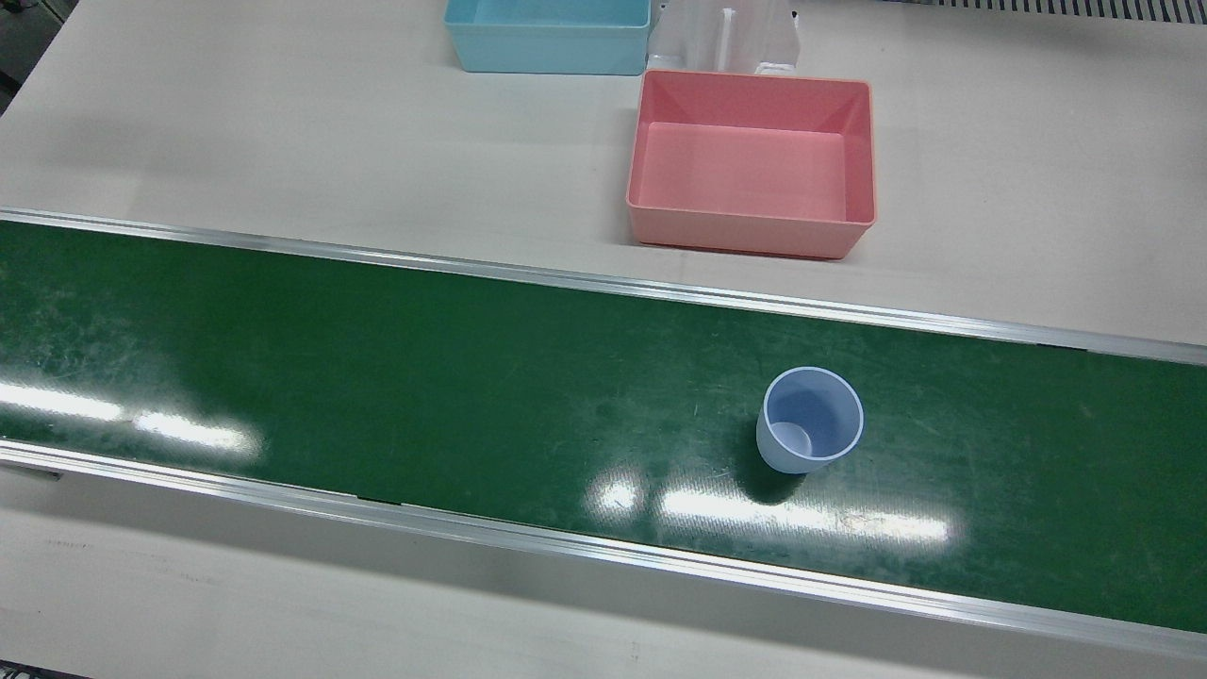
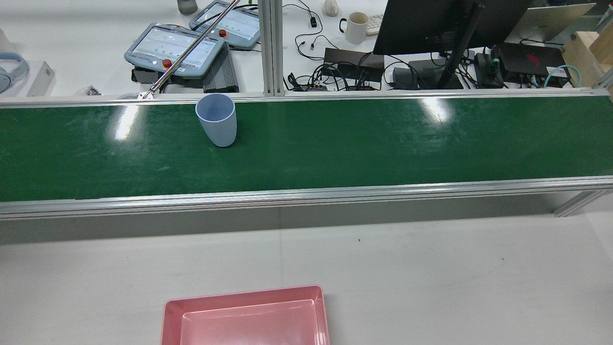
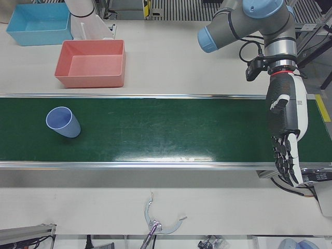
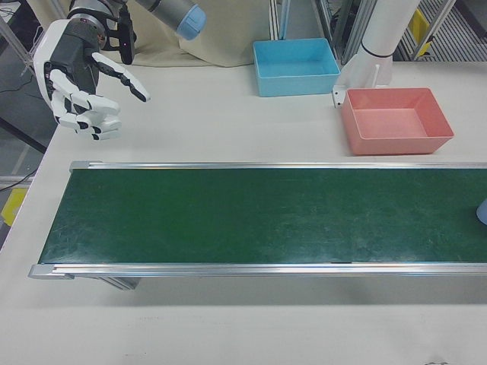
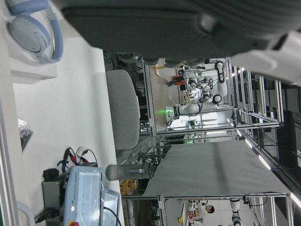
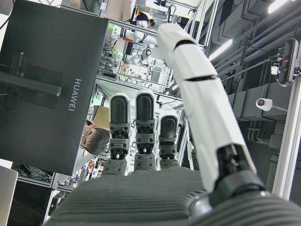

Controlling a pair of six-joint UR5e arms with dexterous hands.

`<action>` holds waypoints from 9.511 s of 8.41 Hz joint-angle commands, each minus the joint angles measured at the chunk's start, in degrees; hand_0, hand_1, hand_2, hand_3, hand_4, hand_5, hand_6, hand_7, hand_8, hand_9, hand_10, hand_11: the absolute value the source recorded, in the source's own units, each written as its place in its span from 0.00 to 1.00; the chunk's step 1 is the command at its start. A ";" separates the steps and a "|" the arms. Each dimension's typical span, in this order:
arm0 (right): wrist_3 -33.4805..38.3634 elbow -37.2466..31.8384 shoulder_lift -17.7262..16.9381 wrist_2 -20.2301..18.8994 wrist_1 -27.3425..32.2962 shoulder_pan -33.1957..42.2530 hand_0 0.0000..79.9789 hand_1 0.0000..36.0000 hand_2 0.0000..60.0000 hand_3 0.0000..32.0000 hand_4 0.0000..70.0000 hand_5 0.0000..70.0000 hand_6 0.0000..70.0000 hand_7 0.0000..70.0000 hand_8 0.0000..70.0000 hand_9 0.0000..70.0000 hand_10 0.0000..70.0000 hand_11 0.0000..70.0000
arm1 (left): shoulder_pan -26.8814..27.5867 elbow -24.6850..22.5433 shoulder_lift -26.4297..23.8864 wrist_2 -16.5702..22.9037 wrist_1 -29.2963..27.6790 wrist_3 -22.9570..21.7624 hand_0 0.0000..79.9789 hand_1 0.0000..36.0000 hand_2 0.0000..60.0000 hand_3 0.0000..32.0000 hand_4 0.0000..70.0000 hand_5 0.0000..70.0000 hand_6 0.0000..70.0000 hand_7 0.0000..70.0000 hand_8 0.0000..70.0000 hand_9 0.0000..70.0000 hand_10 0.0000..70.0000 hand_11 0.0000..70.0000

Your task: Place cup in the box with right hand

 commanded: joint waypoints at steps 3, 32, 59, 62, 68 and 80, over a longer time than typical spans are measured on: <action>0.00 0.00 0.00 0.00 0.00 0.00 1.00 1.00 0.26 0.00 0.23 0.28 0.27 0.93 0.53 0.66 0.41 0.64 | -0.02 0.00 0.00 0.08 -0.07 0.00 0.00 0.00 0.00 0.00 0.00 0.00 0.00 0.00 0.00 0.00 0.00 0.00; 0.00 0.09 0.00 0.00 0.00 0.00 1.00 1.00 0.27 0.00 0.25 0.29 0.27 0.94 0.53 0.67 0.41 0.64 | -0.02 0.00 0.00 0.08 -0.07 0.00 0.00 0.00 0.00 0.00 0.00 0.00 0.00 0.00 0.00 0.00 0.00 0.00; 0.00 0.09 0.00 0.00 0.00 0.09 1.00 1.00 0.27 0.00 0.24 0.29 0.27 0.93 0.53 0.66 0.41 0.64 | -0.02 0.00 0.00 -0.01 -0.07 0.00 0.00 0.00 0.00 0.00 0.00 0.00 0.00 0.00 0.00 0.00 0.00 0.00; -0.09 0.09 0.00 0.00 0.00 0.00 1.00 1.00 0.27 0.00 0.25 0.29 0.27 0.94 0.53 0.67 0.41 0.64 | -0.02 0.00 0.00 0.08 0.01 0.00 0.00 0.00 0.00 0.00 0.00 0.00 0.00 0.00 0.00 0.00 0.00 0.00; -0.09 0.26 0.00 0.00 0.00 0.00 1.00 1.00 0.27 0.00 0.25 0.29 0.27 0.94 0.53 0.67 0.41 0.64 | 0.06 0.00 0.00 0.08 0.01 0.00 0.00 0.00 0.00 0.00 0.00 0.00 0.00 0.00 0.00 0.00 0.00 0.00; -0.09 0.26 -0.09 0.00 0.00 0.09 1.00 1.00 0.27 0.00 0.26 0.29 0.27 0.95 0.54 0.67 0.41 0.64 | -0.02 0.00 0.00 -0.01 -0.07 0.00 0.00 0.00 0.00 0.00 0.00 0.00 0.00 0.00 0.00 0.00 0.00 0.00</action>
